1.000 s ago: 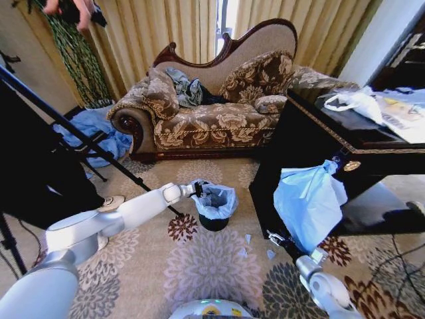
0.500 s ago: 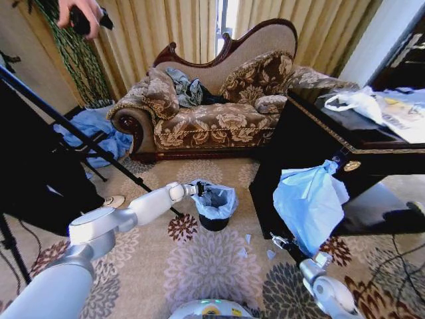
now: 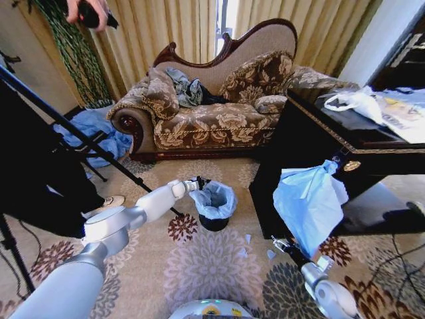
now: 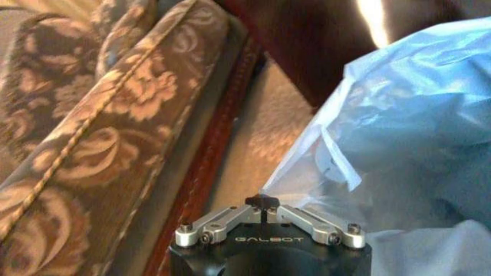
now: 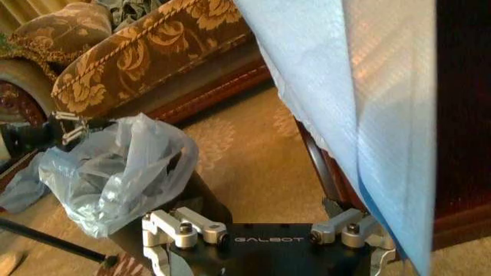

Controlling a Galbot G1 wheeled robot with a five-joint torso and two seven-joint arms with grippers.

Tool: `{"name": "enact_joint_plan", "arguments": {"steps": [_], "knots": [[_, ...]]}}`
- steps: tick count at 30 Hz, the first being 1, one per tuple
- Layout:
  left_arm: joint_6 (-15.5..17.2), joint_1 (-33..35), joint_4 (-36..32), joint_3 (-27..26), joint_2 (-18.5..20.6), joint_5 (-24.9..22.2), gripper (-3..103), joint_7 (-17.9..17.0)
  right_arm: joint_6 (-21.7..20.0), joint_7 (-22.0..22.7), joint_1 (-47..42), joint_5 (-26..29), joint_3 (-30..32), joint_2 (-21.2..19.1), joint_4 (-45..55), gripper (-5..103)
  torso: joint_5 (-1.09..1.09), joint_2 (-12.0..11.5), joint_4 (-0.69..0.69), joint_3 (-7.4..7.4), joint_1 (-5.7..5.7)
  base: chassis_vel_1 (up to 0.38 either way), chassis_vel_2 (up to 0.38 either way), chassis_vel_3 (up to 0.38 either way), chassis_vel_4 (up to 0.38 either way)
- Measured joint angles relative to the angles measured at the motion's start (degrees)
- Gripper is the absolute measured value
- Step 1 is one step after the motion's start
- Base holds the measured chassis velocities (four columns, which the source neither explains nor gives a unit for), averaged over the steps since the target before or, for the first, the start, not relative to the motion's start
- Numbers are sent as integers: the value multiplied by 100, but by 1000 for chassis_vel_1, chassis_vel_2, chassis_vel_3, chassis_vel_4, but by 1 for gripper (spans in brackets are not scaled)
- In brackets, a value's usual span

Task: Place a garbage bag over the trash bin.

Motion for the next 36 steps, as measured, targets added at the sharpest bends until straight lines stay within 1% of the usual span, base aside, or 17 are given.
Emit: {"name": "enact_joint_plan", "arguments": {"steps": [3,7,8,9,12,13,15,17,20,25,27,29,31,32,33,35,36], "knots": [[-52,26,219,-162,-92,-83,0,-111,22,-15,-69,-13,-13,13,22,100,0,0,0,0,0,0,0,0,0],[-109,111,672,-430,-321,-510,0,-270,133,-126,-230,-43,-33,23,52,100,-1,0,0,0,0,0,0,0,0],[-90,165,894,-660,-470,-753,0,-303,240,-241,-321,-60,-34,24,88,100,0,0,0,0,0,0,0,0,0],[-90,165,894,-660,-470,-753,0,-303,240,-241,-321,-60,-34,24,88,100,0,0,0,0,0,0,0,0,0],[27,338,1140,-1109,-683,-864,0,-327,654,-599,-475,-84,-20,26,197,100,-1,0,-2,0,0,0,0,0,0],[27,338,1140,-1109,-683,-864,0,-327,654,-599,-475,-84,-20,26,197,100,-1,0,-2,0,0,0,0,0,0],[152,487,862,-1255,-565,-863,0,-354,855,-812,-557,-84,-8,-1,337,100,0,0,-2,0,0,0,0,0,0],[232,537,639,-1275,-466,-862,0,-363,893,-867,-581,-70,-8,-20,420,100,-2,0,-2,1,0,0,0,0,0],[491,652,-547,-1272,125,-879,0,-374,936,-942,-570,31,-60,-70,845,100,-1,0,0,0,0,0,0,0,0],[385,653,-856,-1266,392,-889,0,-367,940,-880,-413,22,-231,-114,1189,100,1,0,2,0,0,0,0,0,0],[321,672,-950,-1396,476,-891,0,-357,926,-774,-229,-33,-485,-192,1379,100,-4,0,0,1,0,0,0,0,0],[370,731,-1135,-1501,572,-942,0,-353,920,-656,-15,-152,-765,-225,1404,102,-1,0,-2,0,0,0,0,0,0],[415,761,-1235,-1528,626,-995,0,-350,920,-611,90,-219,-891,-228,1385,99,-1,0,-2,0,0,0,0,0,0],[603,851,-1622,-1564,858,-1282,0,-340,923,-404,471,-527,-1313,-215,1203,96,-2,0,0,1,0,0,0,0,0],[662,890,-1824,-1602,955,-1382,0,-329,901,-270,712,-670,-1579,-188,1073,91,2,0,3,1,0,0,0,0,0],[679,911,-1925,-1640,999,-1415,0,-316,849,-159,852,-727,-1727,-177,1014,91,3,0,4,1,0,0,0,0,0],[694,921,-2017,-1695,1035,-1466,0,-297,726,32,1050,-784,-1921,-174,952,83,-4,0,2,0,0,0,0,0,0]]}}
